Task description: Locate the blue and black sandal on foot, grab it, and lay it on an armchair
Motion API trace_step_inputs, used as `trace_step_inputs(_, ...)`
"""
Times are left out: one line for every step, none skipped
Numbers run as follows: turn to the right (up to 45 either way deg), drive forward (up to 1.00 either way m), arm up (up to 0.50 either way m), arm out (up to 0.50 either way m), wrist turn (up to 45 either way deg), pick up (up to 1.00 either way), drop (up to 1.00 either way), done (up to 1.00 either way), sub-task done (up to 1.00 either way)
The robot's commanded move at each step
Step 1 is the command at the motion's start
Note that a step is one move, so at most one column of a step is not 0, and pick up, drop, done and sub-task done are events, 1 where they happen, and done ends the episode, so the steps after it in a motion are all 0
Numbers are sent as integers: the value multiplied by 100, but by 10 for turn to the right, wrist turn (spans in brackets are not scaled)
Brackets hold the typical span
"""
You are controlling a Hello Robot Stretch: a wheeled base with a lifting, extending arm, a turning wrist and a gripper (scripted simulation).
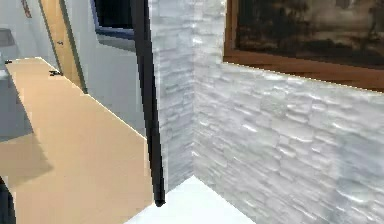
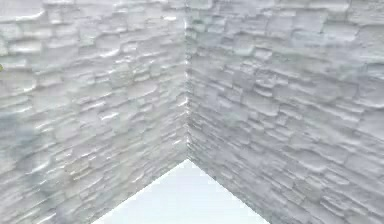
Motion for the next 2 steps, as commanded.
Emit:
trace_step_inputs(-360, 0, 0, 0, 0, 0, 0, 0, 0)
trace_step_inputs(0, 5, 0, 0, 0, 0, 0, 0, 0)
